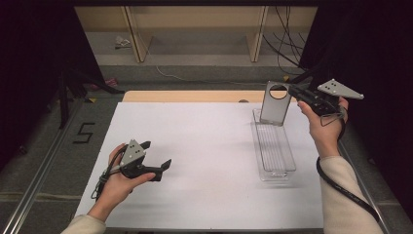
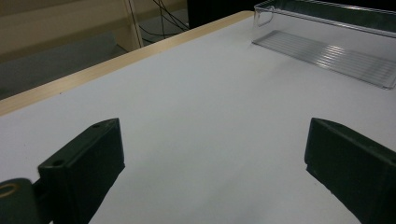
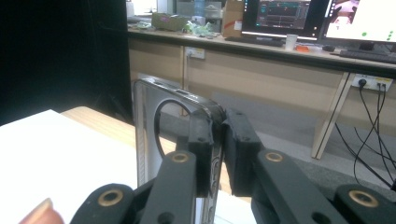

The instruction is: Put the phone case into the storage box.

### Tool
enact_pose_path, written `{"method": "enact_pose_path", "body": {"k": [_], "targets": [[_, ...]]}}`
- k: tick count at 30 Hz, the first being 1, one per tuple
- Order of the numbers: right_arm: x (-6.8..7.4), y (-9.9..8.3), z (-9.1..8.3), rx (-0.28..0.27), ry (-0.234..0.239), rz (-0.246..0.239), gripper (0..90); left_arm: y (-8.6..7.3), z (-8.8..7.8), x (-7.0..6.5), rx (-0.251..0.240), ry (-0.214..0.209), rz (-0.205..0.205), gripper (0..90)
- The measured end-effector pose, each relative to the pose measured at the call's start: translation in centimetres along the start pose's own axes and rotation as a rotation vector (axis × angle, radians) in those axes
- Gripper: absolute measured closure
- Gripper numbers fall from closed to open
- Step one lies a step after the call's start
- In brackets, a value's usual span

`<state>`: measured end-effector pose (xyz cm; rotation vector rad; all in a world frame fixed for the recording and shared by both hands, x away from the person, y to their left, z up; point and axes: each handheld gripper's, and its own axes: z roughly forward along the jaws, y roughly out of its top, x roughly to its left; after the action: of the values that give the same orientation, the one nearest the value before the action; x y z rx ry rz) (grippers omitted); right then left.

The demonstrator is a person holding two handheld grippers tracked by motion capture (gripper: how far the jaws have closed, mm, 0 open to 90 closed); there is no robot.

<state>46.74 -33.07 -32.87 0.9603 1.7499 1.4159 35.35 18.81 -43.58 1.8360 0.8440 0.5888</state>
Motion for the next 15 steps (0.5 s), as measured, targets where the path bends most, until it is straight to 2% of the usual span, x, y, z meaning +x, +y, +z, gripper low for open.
{"method": "enact_pose_path", "body": {"k": [15], "targets": [[-0.08,0.11,0.67,-0.003,0.002,-0.006,82.5,0.01,0.04,0.00,-0.001,-0.001,0.002,4.4]]}}
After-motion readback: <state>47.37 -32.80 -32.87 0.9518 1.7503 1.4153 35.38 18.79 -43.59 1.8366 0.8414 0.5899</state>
